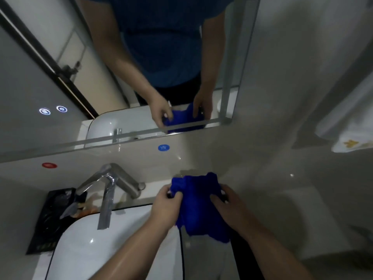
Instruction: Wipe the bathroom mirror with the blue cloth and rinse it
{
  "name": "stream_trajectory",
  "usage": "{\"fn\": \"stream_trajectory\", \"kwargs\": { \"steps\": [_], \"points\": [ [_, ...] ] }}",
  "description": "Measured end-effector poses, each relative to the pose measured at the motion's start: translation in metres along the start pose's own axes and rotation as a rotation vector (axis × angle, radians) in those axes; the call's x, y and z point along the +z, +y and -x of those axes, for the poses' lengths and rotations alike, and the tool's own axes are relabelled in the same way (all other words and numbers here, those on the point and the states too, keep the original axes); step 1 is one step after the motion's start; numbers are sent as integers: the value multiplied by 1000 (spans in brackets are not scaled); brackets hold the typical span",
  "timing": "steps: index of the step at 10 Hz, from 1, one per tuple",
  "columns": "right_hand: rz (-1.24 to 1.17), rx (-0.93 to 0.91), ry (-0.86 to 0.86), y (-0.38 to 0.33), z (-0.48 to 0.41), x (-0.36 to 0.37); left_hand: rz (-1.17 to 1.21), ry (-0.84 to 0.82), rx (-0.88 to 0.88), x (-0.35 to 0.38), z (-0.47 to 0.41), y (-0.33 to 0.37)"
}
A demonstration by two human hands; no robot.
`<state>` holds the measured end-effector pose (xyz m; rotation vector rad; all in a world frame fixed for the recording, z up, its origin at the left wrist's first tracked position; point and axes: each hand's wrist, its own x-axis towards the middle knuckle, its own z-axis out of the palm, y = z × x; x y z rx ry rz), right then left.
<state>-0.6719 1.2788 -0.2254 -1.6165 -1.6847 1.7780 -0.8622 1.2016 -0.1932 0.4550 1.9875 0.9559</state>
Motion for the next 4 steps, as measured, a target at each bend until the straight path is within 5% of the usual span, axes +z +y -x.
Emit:
{"fn": "stream_trajectory", "kwargs": {
  "steps": [2, 4],
  "points": [
    [223, 123, -1, 17, -62, 15, -344, -12, 67, -1, -20, 12],
    [349, 3, 22, 5, -48, 52, -460, 79, 339, -24, -8, -26]
  ]
}}
